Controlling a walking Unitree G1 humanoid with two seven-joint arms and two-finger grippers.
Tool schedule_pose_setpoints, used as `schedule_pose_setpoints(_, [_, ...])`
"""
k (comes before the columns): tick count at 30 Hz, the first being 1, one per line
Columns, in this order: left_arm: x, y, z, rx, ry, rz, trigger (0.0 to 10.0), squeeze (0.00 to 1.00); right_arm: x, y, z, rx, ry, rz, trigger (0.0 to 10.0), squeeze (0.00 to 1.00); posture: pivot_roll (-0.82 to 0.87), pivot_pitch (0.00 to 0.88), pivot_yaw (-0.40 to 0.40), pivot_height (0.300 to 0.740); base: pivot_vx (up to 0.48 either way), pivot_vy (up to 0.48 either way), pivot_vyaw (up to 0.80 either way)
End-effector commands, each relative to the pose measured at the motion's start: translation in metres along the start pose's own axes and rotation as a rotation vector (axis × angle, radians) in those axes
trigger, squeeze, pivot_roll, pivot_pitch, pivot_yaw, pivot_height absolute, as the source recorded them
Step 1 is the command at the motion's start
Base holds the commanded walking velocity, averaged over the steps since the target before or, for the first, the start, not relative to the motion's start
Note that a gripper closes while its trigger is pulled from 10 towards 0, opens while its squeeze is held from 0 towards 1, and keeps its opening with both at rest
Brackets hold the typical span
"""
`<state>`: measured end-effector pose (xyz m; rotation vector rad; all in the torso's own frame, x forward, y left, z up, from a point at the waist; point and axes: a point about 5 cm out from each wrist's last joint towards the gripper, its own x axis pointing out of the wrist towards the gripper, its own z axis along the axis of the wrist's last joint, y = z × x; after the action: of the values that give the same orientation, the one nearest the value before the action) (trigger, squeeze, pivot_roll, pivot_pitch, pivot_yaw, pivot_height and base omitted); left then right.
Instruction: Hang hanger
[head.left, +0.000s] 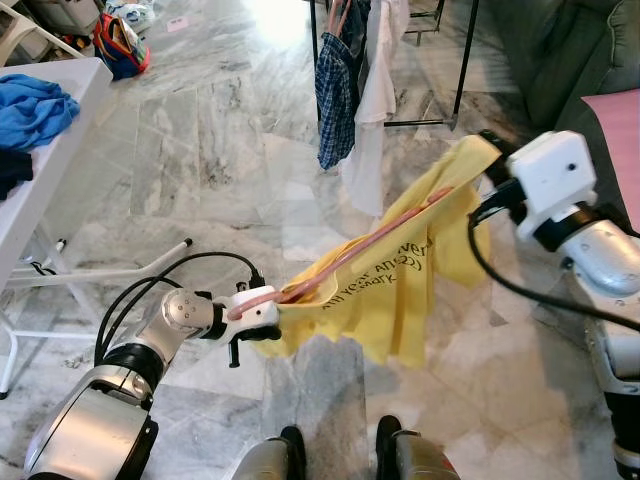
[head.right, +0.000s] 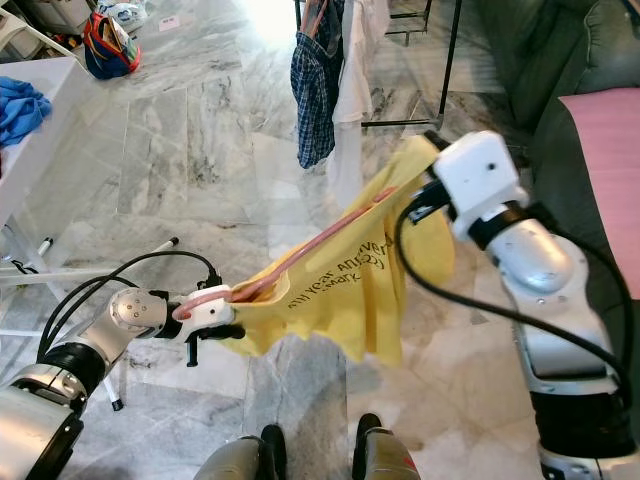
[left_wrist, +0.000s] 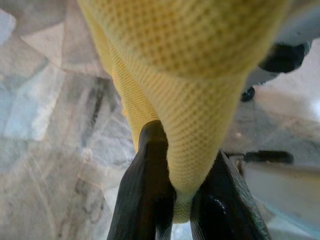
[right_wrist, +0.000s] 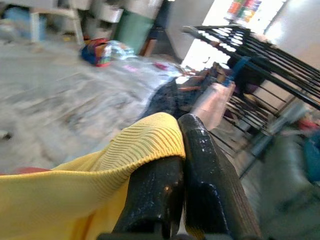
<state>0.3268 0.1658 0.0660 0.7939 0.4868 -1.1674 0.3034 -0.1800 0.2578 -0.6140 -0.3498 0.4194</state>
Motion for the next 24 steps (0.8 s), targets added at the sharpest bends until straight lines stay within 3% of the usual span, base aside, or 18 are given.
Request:
schedule_pose_setpoints(1, [-0.008, -0.015, -0.032, -0.078, 0.138, -0.050, 0.0, 0.00, -0.003, 0.003, 0.019, -0.066, -0.087, 0.037, 0.0, 0.00, -0.12, 0.277, 0.139, 0.740, 0.000, 0.000, 0.00])
schedule_pose_setpoints(6, [-0.011, -0.007, -0.033, -0.129, 0.134, 0.045, 0.0, 0.00, -0.014, -0.004, -0.008, -0.104, 0.049, -0.027, 0.0, 0.00, -0.12, 0.280, 0.142, 0.740, 0.000, 0.000, 0.00])
schedule_pose_setpoints(9, [-0.015, -0.003, -0.037, -0.162, 0.158, 0.099, 0.0, 0.00, -0.025, -0.015, -0.024, -0.106, 0.148, -0.136, 0.0, 0.00, -0.12, 0.283, 0.144, 0.740, 0.000, 0.000, 0.00])
schedule_pose_setpoints(18, [-0.021, -0.007, -0.048, -0.155, 0.245, 0.067, 0.0, 0.00, -0.046, -0.040, -0.044, -0.192, 0.297, -0.338, 0.0, 0.00, -0.13, 0.287, 0.151, 0.740, 0.000, 0.000, 0.00])
schedule_pose_setpoints(21, [-0.018, -0.007, -0.044, -0.138, 0.228, 0.044, 0.0, 0.00, -0.045, -0.042, -0.043, -0.187, 0.295, -0.364, 0.0, 0.00, -0.13, 0.287, 0.153, 0.740, 0.000, 0.000, 0.00])
schedule_pose_setpoints(24, [-0.013, -0.006, -0.032, -0.090, 0.152, 0.022, 0.0, 0.00, -0.046, -0.040, -0.045, -0.162, 0.300, -0.364, 0.0, 0.00, -0.13, 0.289, 0.152, 0.740, 0.000, 0.000, 0.00])
